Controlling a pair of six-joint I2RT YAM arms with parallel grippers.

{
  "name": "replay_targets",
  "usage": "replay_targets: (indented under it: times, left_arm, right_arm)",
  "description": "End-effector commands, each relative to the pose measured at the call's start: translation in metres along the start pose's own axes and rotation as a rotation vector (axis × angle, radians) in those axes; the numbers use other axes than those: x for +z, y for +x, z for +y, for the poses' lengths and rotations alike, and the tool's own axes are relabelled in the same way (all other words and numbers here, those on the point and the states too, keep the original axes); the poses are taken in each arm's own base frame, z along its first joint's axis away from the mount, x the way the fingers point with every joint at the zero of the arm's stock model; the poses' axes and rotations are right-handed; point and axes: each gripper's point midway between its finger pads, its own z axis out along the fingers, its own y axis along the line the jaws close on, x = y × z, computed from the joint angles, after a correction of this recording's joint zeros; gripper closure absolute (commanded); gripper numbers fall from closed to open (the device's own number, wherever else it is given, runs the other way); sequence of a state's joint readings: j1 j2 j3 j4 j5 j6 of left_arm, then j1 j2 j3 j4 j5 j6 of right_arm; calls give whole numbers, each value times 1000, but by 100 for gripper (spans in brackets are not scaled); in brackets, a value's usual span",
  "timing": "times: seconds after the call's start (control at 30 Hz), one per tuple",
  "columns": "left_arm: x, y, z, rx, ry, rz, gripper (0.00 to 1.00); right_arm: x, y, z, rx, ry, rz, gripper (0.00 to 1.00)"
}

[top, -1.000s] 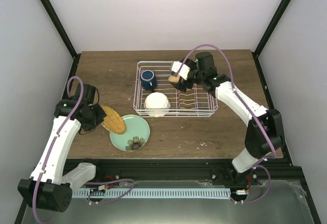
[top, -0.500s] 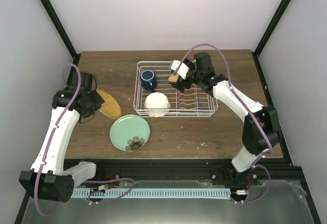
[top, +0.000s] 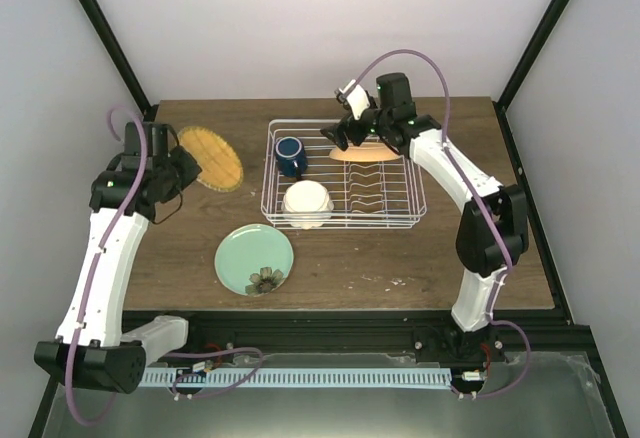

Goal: Load the mixed dishes into the dish rack

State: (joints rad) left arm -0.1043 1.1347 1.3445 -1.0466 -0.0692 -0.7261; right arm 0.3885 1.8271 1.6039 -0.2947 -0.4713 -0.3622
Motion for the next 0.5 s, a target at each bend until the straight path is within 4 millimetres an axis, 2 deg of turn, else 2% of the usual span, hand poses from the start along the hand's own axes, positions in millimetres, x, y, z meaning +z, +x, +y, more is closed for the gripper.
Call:
replay_targets:
  times: [0.0, 0.13, 0.47]
  left_arm:
    - [-32, -31, -55, 73, 272, -118, 100]
    - [-34, -25, -81, 145, 422, -96, 100]
    - [-32, -1, -113, 256, 646, -18, 100]
  right_arm:
    - [1, -13, 14, 126, -122, -2, 0]
    - [10, -17, 23, 224, -219, 20, 1]
    - [10, -26, 69, 432, -589, 1, 3]
